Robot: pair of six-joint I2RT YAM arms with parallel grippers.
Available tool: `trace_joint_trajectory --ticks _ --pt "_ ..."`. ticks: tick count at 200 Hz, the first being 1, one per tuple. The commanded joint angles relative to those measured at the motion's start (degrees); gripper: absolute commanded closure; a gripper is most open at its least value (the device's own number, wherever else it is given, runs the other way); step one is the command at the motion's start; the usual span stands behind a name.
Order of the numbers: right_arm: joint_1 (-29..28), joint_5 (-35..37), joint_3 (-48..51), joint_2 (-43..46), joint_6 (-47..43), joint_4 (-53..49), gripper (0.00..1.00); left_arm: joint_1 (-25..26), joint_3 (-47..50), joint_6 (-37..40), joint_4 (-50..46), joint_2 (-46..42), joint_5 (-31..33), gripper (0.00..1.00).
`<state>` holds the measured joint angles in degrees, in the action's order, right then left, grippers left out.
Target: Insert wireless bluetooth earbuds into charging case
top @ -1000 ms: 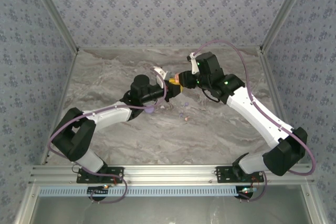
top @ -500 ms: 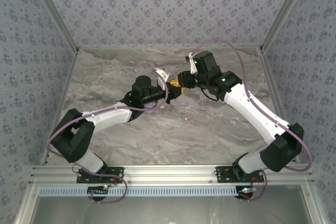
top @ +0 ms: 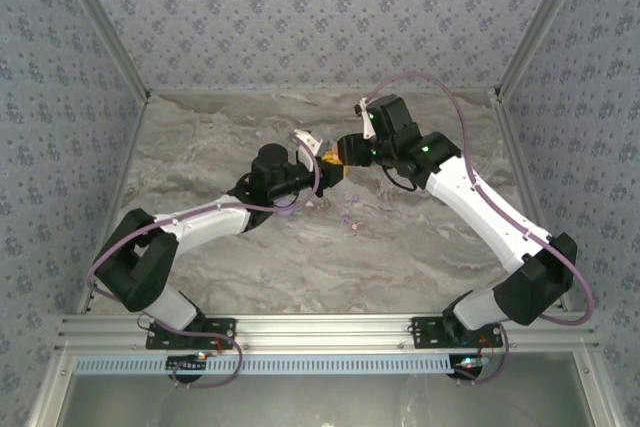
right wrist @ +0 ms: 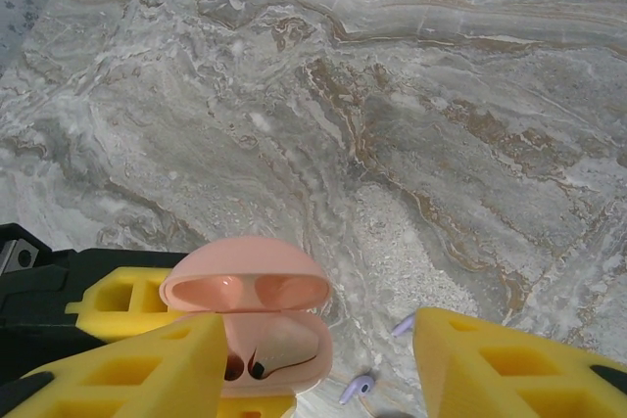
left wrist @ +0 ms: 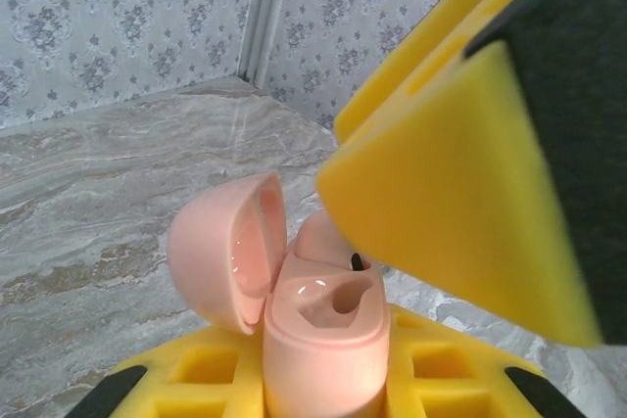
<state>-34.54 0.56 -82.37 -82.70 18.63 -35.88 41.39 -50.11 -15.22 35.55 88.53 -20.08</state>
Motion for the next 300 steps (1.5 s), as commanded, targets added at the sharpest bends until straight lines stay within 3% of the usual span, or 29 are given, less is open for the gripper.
trace_joint_trajectory --ticks 1,94,154,183,229,251,300 --pt "-0.3 0.7 -2.0 2.1 0.7 -0.4 0.43 0.3 -1.4 0.7 0.0 -1.4 1.8 0.77" --pt "5.3 8.0 3.6 5.9 1.6 -8.2 0.42 -3.1 -2.5 2.9 -5.7 -4.1 -3.1 0.77" --pt "10.0 -2.6 13.1 5.7 -1.0 -7.1 0.43 -4.8 -2.3 7.7 -13.6 -9.7 -4.6 0.77" --pt "10.1 -10.4 16.7 1.8 -4.9 -7.1 0.46 -5.1 -1.8 8.0 -15.4 -12.4 -4.6 0.77" --pt "8.6 -16.3 19.3 -4.7 -10.2 -5.8 0.52 -5.1 -0.9 8.3 -18.4 -16.4 -4.1 0.77" --pt "7.0 -16.7 18.7 -8.2 -11.3 -5.4 0.54 -5.2 -0.3 8.5 -19.7 -17.8 -3.5 0.77" --pt "4.9 -13.7 16.3 -15.5 -9.8 -3.7 0.72 -5.1 1.2 8.6 -20.1 -19.9 -2.4 0.77"
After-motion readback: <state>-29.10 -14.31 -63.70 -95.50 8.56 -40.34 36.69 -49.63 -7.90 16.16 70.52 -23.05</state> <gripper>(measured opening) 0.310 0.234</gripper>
